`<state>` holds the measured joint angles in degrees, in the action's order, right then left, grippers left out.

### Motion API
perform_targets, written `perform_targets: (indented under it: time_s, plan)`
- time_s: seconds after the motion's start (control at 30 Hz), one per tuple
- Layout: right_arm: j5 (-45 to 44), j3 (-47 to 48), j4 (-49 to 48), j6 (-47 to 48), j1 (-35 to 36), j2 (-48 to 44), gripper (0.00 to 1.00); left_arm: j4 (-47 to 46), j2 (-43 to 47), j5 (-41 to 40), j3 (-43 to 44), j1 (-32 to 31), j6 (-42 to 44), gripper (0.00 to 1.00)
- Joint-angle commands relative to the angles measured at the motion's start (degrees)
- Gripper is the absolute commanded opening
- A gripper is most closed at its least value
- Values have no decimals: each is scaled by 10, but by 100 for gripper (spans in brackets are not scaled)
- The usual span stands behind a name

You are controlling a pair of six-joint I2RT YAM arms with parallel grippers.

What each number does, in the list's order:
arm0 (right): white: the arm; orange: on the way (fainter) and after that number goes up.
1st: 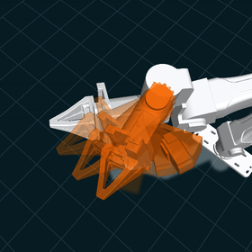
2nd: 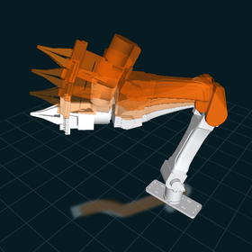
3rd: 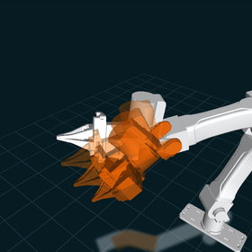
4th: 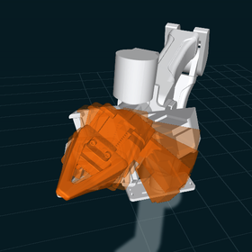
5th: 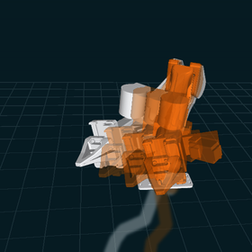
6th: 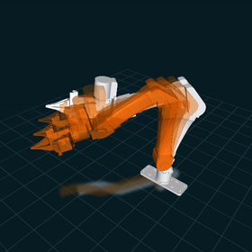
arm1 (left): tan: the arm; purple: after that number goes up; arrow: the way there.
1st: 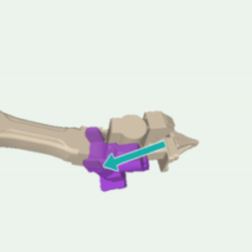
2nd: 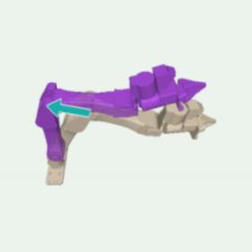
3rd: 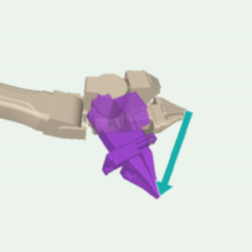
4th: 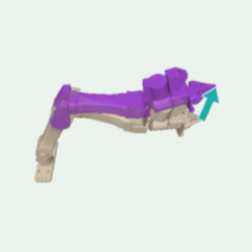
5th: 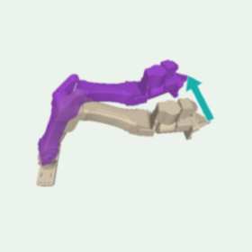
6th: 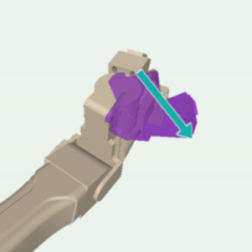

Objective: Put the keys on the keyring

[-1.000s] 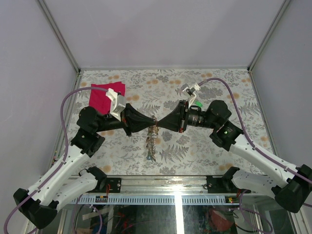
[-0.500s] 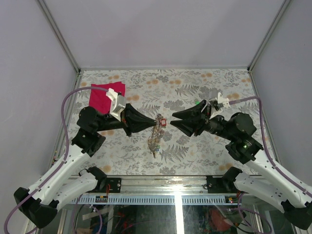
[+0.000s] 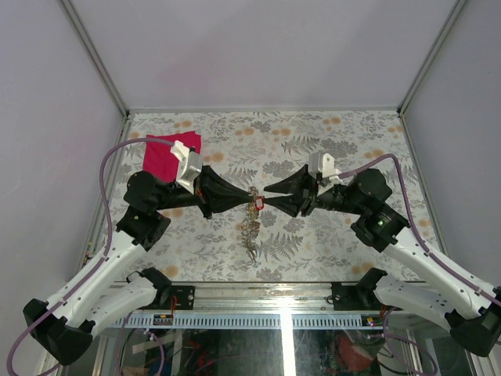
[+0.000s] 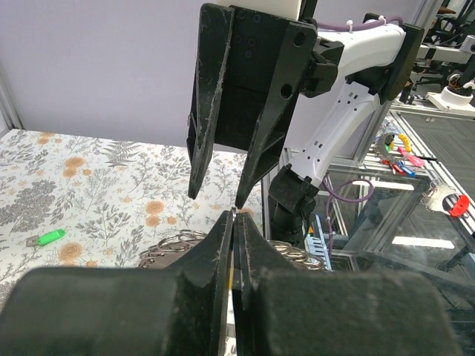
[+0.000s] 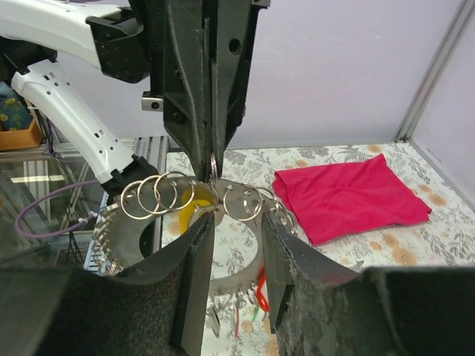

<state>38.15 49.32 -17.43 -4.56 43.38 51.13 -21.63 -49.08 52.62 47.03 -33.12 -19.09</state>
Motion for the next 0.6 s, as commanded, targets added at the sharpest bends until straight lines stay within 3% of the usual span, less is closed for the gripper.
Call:
perform_targets:
  time_s: [0.0,0.57]
  plan:
    - [46,29,-51,-2,0,11,38,-66,5,-4,16,-4,-5,0]
    - [28,45,-81,-3,37,47,34,-61,7,-1,16,-6,-3,0]
